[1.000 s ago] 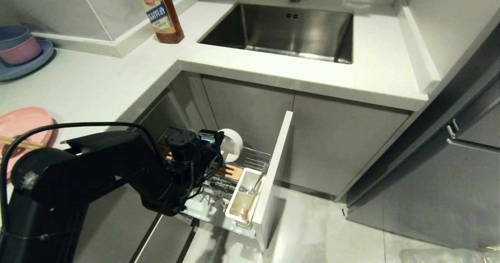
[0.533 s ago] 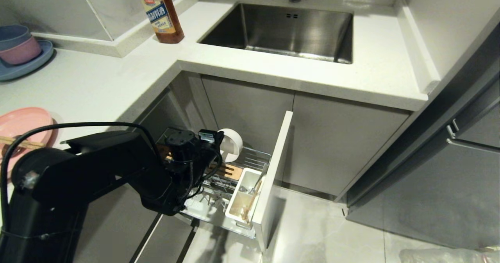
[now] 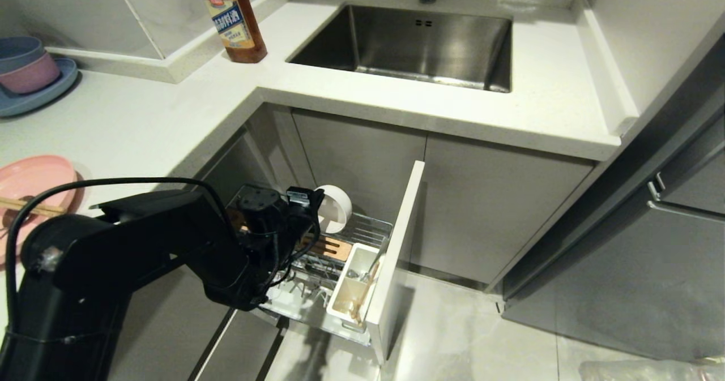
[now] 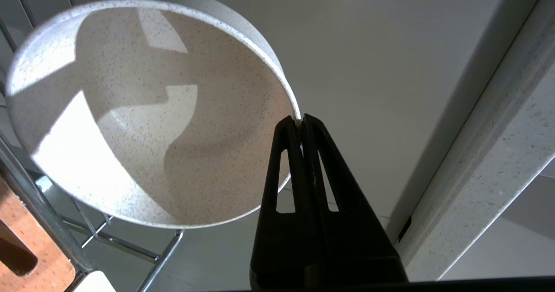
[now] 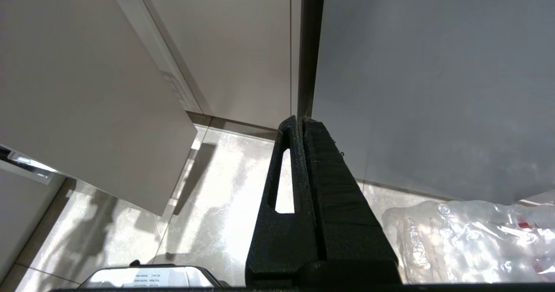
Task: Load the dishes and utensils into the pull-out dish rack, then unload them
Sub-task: Pick up the bowl and place it in the cupboard
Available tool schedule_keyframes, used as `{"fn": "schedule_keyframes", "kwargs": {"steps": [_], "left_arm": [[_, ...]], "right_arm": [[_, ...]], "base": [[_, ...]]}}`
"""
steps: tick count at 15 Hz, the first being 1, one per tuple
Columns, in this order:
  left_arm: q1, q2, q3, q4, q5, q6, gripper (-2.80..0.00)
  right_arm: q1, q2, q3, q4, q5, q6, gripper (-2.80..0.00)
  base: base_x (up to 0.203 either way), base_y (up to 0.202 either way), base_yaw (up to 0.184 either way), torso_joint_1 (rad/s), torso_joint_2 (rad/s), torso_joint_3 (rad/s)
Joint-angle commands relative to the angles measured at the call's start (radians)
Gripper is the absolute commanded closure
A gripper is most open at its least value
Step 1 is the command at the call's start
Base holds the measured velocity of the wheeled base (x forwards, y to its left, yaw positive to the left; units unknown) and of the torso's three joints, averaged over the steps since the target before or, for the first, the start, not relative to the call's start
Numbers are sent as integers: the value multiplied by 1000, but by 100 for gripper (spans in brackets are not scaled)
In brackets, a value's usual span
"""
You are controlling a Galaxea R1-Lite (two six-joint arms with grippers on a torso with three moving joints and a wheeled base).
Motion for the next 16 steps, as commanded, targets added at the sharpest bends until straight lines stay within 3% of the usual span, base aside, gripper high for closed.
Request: {"fn": "schedule_keyframes", "kwargs": {"steps": [1, 4, 16], "left_arm": [[3, 3, 2, -20, 0, -12, 0], [15, -1, 15, -49, -34, -36, 0], [44, 42, 17, -131, -153, -33, 0]], "right_arm": [[0, 0, 2, 0, 0, 0, 0], [0, 0, 3, -1, -1, 0, 0], [0, 0, 3, 0, 0, 0, 0]], "base": [[0, 0, 0, 0, 0, 0], [0, 0, 0, 0, 0, 0], [0, 0, 0, 0, 0, 0]]}}
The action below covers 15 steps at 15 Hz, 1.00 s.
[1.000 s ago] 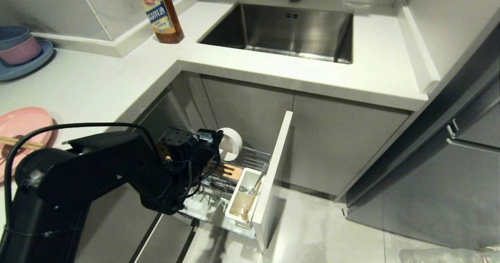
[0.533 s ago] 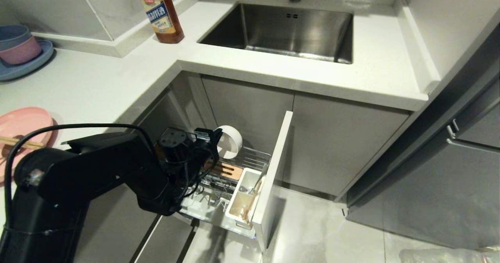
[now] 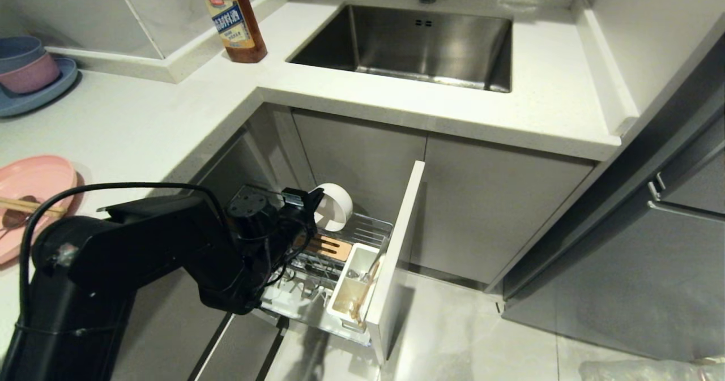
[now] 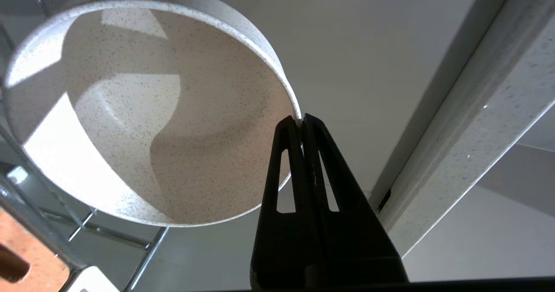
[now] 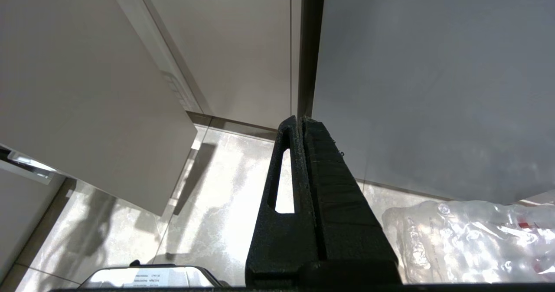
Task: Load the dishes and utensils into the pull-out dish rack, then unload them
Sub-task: Pick up the bowl and place it in the cupboard
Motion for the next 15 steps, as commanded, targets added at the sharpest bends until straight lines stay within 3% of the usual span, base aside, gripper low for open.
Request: {"fn": "schedule_keyframes", "kwargs": {"steps": [1, 15], "left_arm": [[0, 5, 0, -8, -4, -7, 0], [16, 17, 1, -20, -63, -2, 0]], "right_arm": [[0, 0, 3, 0, -1, 0, 0], [0, 0, 2, 0, 0, 0, 0]], "base": [[0, 0, 0, 0, 0, 0], [0, 0, 0, 0, 0, 0]]}}
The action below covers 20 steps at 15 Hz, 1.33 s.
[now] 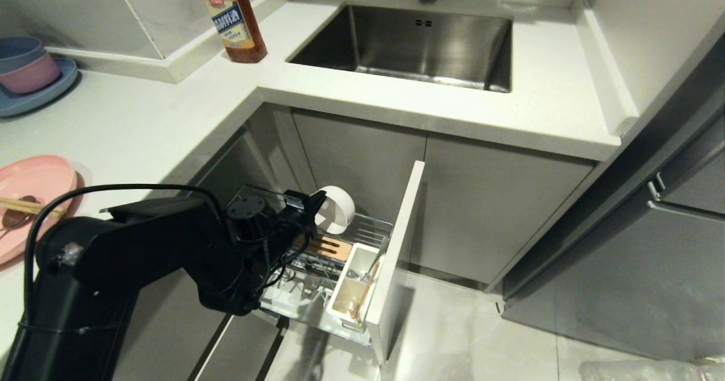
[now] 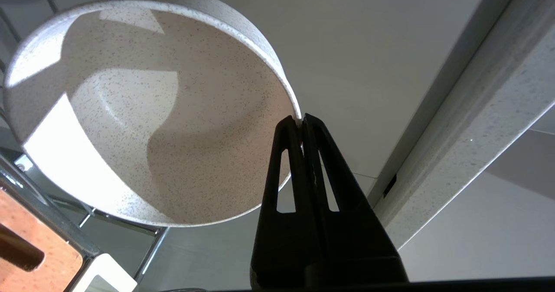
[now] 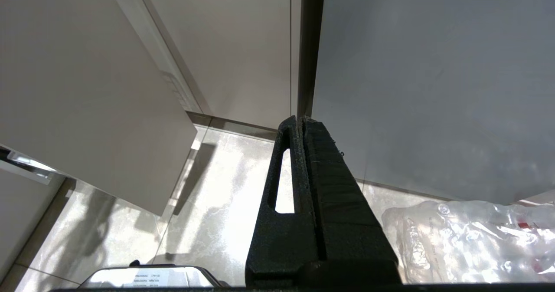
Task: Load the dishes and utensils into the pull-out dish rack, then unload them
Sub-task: Pick up the bowl and place it in the cupboard
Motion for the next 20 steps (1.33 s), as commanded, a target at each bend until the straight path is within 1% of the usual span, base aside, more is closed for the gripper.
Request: {"fn": "schedule_keyframes", "kwargs": {"steps": [1, 9, 18, 19, 20], "left_arm": [[3, 14, -4, -9, -2, -10, 0], [10, 27, -22, -9, -14, -12, 0], [12, 25, -16, -9, -6, -9, 0], [12, 27, -16, -9, -7, -7, -280], [12, 27, -16, -9, -8, -8, -280]], "right_arm": [[0, 0, 3, 0, 0, 0, 0], [0, 0, 2, 1, 0, 0, 0], [0, 0, 3, 1, -1, 0, 0], [0, 0, 3, 0, 0, 0, 0], [0, 0, 2, 0, 0, 0, 0]], "base": [[0, 0, 0, 0, 0, 0], [0, 0, 0, 0, 0, 0], [0, 0, 0, 0, 0, 0], [0, 0, 0, 0, 0, 0], [0, 0, 0, 0, 0, 0]]}}
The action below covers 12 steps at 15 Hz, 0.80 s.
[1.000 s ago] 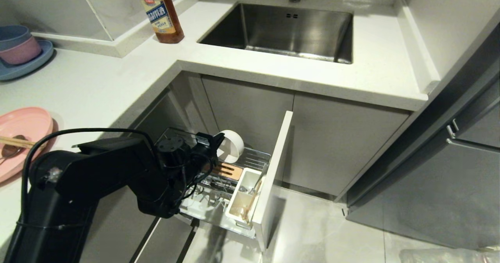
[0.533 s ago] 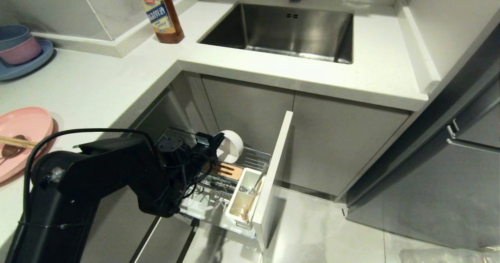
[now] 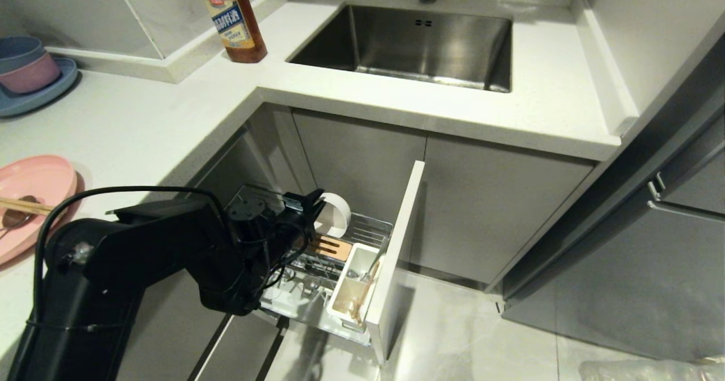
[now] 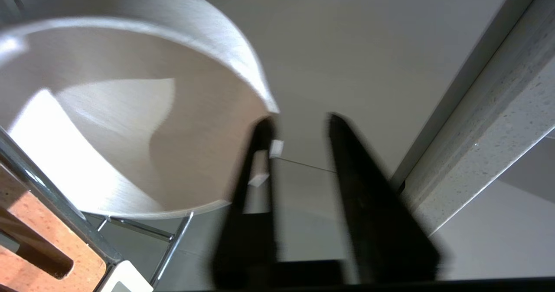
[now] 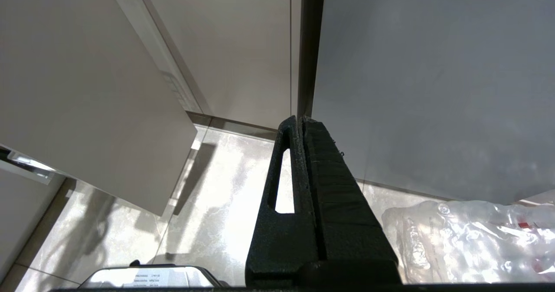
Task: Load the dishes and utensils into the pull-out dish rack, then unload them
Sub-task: Pick up the bowl and place it in the cupboard
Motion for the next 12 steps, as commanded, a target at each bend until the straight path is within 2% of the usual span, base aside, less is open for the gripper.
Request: {"fn": "schedule_keyframes", "kwargs": {"steps": [1, 6, 10, 12], "left_arm": [[0, 1, -1, -8, -1, -9, -280], [0, -9, 11, -8, 3, -6, -280], [0, -85, 57, -8, 3, -2, -280], [0, -115, 86, -8, 0, 29, -280]], "right_arm": [[0, 0, 3, 0, 0, 0, 0], [0, 0, 2, 0, 0, 0, 0], [0, 0, 3, 1, 0, 0, 0], [0, 0, 3, 1, 0, 0, 0]], "base": [[0, 0, 0, 0, 0, 0], [0, 0, 0, 0, 0, 0], [0, 0, 0, 0, 0, 0], [0, 0, 0, 0, 0, 0]]}}
